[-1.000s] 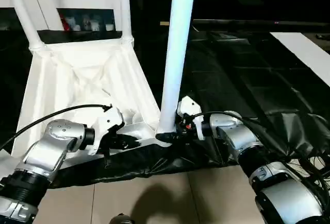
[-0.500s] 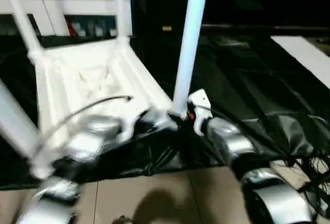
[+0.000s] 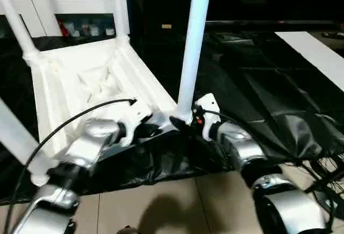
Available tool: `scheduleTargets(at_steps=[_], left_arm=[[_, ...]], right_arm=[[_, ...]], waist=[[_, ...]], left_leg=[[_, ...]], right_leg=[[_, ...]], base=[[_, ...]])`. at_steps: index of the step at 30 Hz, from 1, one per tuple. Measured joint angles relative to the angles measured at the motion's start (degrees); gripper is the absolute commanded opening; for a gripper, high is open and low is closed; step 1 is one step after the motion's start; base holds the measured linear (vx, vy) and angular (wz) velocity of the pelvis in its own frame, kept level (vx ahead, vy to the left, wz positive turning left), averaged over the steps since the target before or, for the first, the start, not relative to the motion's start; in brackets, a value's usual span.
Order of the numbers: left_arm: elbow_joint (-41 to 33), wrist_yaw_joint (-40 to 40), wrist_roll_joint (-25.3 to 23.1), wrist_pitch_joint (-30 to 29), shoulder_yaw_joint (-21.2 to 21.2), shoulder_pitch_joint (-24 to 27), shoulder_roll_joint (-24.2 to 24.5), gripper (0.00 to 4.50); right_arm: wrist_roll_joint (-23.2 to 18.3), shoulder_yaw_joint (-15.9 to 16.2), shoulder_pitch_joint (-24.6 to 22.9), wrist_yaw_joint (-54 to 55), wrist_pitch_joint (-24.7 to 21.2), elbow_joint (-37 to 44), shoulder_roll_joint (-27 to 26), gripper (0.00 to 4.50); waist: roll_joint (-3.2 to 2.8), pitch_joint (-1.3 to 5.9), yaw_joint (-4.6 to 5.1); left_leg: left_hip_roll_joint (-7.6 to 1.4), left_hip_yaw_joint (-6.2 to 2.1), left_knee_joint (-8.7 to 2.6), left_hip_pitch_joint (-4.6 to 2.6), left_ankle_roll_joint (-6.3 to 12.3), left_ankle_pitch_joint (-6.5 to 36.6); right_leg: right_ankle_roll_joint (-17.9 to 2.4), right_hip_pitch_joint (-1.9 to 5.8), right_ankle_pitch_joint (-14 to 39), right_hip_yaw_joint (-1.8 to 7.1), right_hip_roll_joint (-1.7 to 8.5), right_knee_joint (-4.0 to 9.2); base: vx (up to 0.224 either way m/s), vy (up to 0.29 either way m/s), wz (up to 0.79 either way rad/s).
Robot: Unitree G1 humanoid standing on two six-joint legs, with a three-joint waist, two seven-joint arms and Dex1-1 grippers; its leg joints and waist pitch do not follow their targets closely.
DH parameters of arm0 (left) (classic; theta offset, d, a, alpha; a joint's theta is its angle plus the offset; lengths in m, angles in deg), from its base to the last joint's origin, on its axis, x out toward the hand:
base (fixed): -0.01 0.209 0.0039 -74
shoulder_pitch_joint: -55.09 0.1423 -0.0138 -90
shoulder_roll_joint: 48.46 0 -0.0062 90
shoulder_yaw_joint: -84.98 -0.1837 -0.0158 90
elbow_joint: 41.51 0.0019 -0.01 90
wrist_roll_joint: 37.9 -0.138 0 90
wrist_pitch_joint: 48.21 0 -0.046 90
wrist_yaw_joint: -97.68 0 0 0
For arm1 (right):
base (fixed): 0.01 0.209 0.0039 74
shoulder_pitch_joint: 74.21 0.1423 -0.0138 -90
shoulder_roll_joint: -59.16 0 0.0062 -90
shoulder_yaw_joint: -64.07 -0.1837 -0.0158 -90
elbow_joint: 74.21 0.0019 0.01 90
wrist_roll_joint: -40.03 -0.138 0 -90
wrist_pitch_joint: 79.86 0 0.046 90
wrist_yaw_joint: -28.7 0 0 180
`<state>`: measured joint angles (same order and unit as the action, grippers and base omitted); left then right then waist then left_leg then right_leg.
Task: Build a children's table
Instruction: Rotate leg to tighten
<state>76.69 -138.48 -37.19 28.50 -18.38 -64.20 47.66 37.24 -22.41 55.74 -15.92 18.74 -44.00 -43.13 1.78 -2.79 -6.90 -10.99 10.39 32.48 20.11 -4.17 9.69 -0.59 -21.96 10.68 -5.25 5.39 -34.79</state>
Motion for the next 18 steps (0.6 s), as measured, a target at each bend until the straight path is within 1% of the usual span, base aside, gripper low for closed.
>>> scheduleTargets(at_steps=[2,3,5,6,8,9,10,11,12,15,17,18], left_arm=[[-0.5,-3.8,0.9,1.7,0.0,0.7,1.5,0.0],[-0.6,-5.9,1.3,2.5,-0.1,0.8,2.1,0.0],[-1.1,-8.4,1.9,2.9,-0.2,1.0,2.6,0.0],[-1.2,-9.9,2.0,3.4,-0.2,1.2,3.1,0.0],[-1.4,-12.0,2.4,3.7,-0.2,1.3,4.0,0.0],[-1.4,-13.5,2.7,3.9,-0.3,1.4,4.5,0.0],[-1.4,-14.3,2.9,4.0,-0.3,1.4,4.7,0.0],[-1.4,-15.1,3.0,4.1,-0.3,1.4,5.0,0.0],[-1.4,-16.2,3.1,4.2,-0.2,1.4,5.2,0.0],[-1.0,-18.7,3.7,4.3,-0.1,1.4,5.9,0.0],[-0.7,-20.0,3.8,4.4,-0.2,1.4,6.2,0.0],[-0.5,-20.5,3.9,4.5,-0.1,1.4,6.2,0.0]], right_arm=[[-0.1,1.7,-0.1,-7.0,0.5,1.7,1.8,4.24],[-0.1,2.2,-0.1,-10.6,0.6,2.6,2.6,4.24],[-0.8,2.9,-0.2,-15.0,0.6,4.1,3.1,4.24],[-1.3,3.4,-0.4,-18.3,0.6,5.2,3.8,4.24],[-1.3,4.1,-0.5,-22.2,0.7,5.9,4.7,4.24],[-1.3,4.8,-0.5,-24.5,1.0,6.1,5.3,4.11],[-1.2,5.1,-0.5,-25.8,1.0,6.3,5.5,4.11],[-1.2,5.5,-0.5,-26.8,1.0,6.5,5.8,3.92],[-1.1,5.9,-0.5,-27.9,1.3,6.7,6.2,3.89],[-0.2,7.3,-0.5,-30.3,2.3,6.7,7.0,3.56],[0.3,7.8,-0.5,-31.0,2.3,6.5,7.2,3.5],[0.4,7.9,-0.5,-31.2,2.3,6.5,7.2,3.37]], waist=[[-0.05,0.01,-0.85],[-0.09,0.01,-1.53],[-0.21,0.07,-2.13],[-0.23,0.08,-2.35],[-0.21,0.09,-2.49],[-0.21,0.09,-2.54],[-0.21,0.09,-2.57],[-0.21,0.09,-2.58],[-0.2,0.1,-2.58],[-0.2,0.1,-2.52],[-0.2,0.1,-2.47],[-0.2,0.1,-2.46]], left_leg=[[-0.13,0.03,-0.1,0.0,0.0,0.0],[-0.27,0.04,-0.21,0.04,0.0,0.0],[-0.47,0.25,-0.15,0.1,-0.01,0.0],[-0.58,0.41,0.06,0.16,-0.01,0.0],[-0.67,0.53,0.18,0.29,0.0,0.0],[-0.67,0.63,0.18,0.41,0.04,0.0],[-0.67,0.68,0.18,0.5,0.05,0.0],[-0.67,0.71,0.19,0.59,0.06,0.0],[-0.69,0.7,0.24,0.69,0.06,0.0],[-0.72,0.72,0.29,0.7,0.04,0.0],[-0.77,0.76,0.31,0.69,0.02,0.0],[-0.78,0.77,0.32,0.65,0.02,0.0]], right_leg=[[-0.1,-0.12,0.1,0.02,-0.06,-0.5],[-0.2,-0.19,0.3,-0.07,-0.15,-0.57],[-0.4,-0.31,0.8,-0.17,-0.17,-0.93],[-0.4,-0.39,1.2,-0.16,-0.15,-1.27],[-0.4,-0.5,1.4,-0.16,-0.15,-1.37],[-0.5,-0.63,1.4,-0.15,-0.13,-1.36],[-0.5,-0.73,1.4,-0.13,-0.12,-1.36],[-0.5,-0.82,1.4,-0.12,-0.11,-1.36],[-0.5,-0.9,1.4,-0.12,-0.11,-1.38],[-0.5,-0.91,1.4,-0.13,-0.11,-1.42],[-0.5,-0.91,1.3,-0.13,-0.12,-1.45],[-0.5,-0.88,1.3,-0.13,-0.12,-1.47]], base=[[0.06,-0.05,0.09],[0.072,-0.043,0.06],[0.07,-0.034,0.04],[0.059,-0.006,0.0],[0.029,-0.003,0.0],[0.0,0.0,0.0],[0.0,0.0,0.0],[0.0,0.0,0.0],[0.0,0.0,0.0],[0.0,0.0,0.0],[0.0,0.0,0.0],[0.0,0.0,0.0]])
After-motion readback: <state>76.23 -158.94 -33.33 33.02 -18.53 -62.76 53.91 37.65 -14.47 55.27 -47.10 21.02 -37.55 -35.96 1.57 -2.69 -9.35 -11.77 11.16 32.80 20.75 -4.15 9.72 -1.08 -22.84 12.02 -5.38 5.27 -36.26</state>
